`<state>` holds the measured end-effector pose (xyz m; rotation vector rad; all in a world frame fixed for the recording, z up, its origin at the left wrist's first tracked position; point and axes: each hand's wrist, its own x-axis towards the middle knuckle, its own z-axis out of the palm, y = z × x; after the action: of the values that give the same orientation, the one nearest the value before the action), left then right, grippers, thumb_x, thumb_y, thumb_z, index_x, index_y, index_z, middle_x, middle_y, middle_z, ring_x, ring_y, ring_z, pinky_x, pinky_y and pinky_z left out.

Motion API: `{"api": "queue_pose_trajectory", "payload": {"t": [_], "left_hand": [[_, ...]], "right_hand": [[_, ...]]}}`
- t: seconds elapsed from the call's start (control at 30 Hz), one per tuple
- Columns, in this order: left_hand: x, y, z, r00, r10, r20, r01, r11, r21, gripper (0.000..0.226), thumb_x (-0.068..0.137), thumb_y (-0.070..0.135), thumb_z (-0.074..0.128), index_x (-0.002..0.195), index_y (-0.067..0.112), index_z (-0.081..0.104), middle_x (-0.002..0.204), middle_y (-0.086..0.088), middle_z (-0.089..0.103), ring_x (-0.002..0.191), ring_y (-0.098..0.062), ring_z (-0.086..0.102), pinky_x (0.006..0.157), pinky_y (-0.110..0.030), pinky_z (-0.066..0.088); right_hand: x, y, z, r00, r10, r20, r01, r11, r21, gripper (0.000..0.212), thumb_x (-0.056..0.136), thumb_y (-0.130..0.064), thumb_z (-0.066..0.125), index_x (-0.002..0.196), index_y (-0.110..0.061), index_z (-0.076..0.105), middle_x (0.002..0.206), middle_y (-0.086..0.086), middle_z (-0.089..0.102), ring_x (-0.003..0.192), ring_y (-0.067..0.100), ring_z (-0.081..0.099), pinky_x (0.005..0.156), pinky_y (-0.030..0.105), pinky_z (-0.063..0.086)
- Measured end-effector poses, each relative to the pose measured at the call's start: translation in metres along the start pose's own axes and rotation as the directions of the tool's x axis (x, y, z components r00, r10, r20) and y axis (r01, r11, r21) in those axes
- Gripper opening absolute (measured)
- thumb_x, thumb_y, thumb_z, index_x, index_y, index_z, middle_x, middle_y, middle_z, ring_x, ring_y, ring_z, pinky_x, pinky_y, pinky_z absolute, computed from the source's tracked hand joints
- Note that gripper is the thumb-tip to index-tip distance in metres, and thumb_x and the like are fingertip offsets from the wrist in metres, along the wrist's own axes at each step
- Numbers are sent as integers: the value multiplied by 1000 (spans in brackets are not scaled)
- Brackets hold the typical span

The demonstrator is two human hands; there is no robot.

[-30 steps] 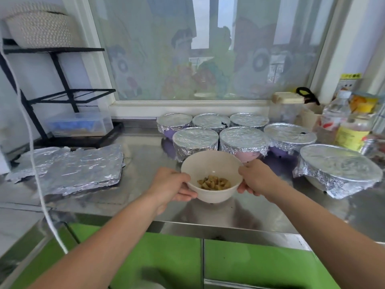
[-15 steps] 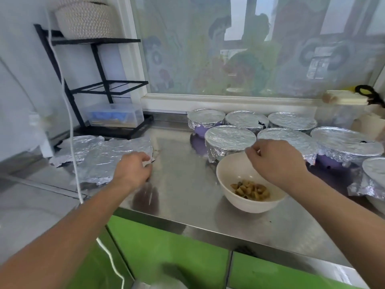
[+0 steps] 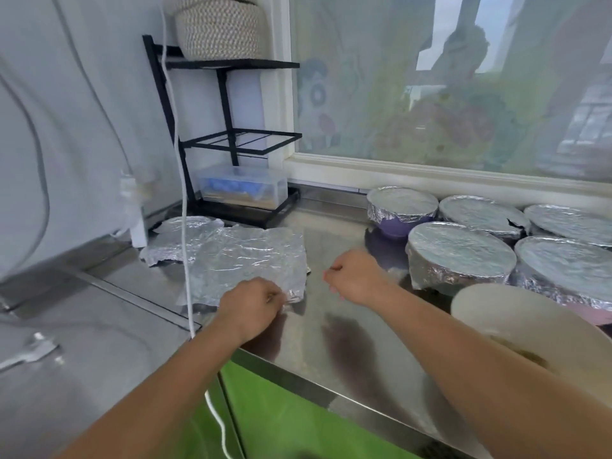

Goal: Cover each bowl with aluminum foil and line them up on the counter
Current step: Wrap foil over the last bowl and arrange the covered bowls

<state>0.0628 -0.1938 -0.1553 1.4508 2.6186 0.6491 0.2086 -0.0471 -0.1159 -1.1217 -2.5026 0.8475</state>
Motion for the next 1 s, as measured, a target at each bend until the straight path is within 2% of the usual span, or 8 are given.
{"api": "queue_pose_trajectory", "payload": {"t": [0.13,0.3,0.43,0.57,0.63,0.7,0.9,1.0], "left_hand": [[2,-14,1,996,80,-24,-78,992,98,23,93,44,54,112,36,65,120,14,61,110,-17,54,93,-37,42],[9,-20,5,988,133,-84,-121,984,134,23,94,39,55,115,35,65,121,15,61,111,-17,50,91,-36,38],[14,-24,4,983,114,-141,-104,992,77,19,97,32,53,105,33,70,112,13,67,104,-19,54,89,-36,39],[18,-21,-2,950,106,-294,-109,994,8,17,96,25,55,98,24,72,97,4,72,90,-25,62,84,-42,47],[17,-15,-7,901,157,-405,-163,986,20,17,96,23,54,93,19,71,90,1,72,81,-27,64,78,-44,50],[12,-4,-13,838,212,-503,-216,975,51,21,95,26,50,90,19,69,87,2,71,77,-26,63,76,-43,48],[-24,54,-24,645,481,-594,-441,869,224,11,93,19,59,94,18,70,91,6,69,82,-22,61,76,-39,44],[-53,92,-27,593,588,-550,-558,792,246,19,96,27,55,98,17,71,99,7,70,88,-21,63,82,-42,45]], "right_hand": [[21,-12,35,991,84,106,-106,971,214,34,87,-34,66,80,-1,69,74,15,72,55,23,63,39,19,41],[33,-16,51,991,76,110,-81,996,41,26,71,-26,79,58,-12,61,35,-6,47,39,9,46,44,21,34],[37,-14,48,994,96,51,-100,993,63,25,73,-24,75,55,-10,63,45,-3,51,46,11,49,50,21,40],[37,-24,42,982,190,8,-179,909,375,43,90,-47,58,78,-7,69,72,10,71,58,20,60,59,30,52],[34,-35,32,961,259,93,-269,810,520,54,91,-60,51,97,-8,63,77,9,71,54,19,57,47,25,41],[27,-45,15,945,277,175,-325,737,592,51,90,-62,51,93,-12,58,79,10,70,51,18,56,49,21,36],[-10,-37,-47,931,239,276,-365,621,693,3,90,-10,59,91,-11,56,78,9,61,58,17,58,43,18,46],[-45,-13,-84,953,250,172,-297,649,700,16,85,3,56,78,-11,56,73,7,54,57,15,52,41,16,44]]}}
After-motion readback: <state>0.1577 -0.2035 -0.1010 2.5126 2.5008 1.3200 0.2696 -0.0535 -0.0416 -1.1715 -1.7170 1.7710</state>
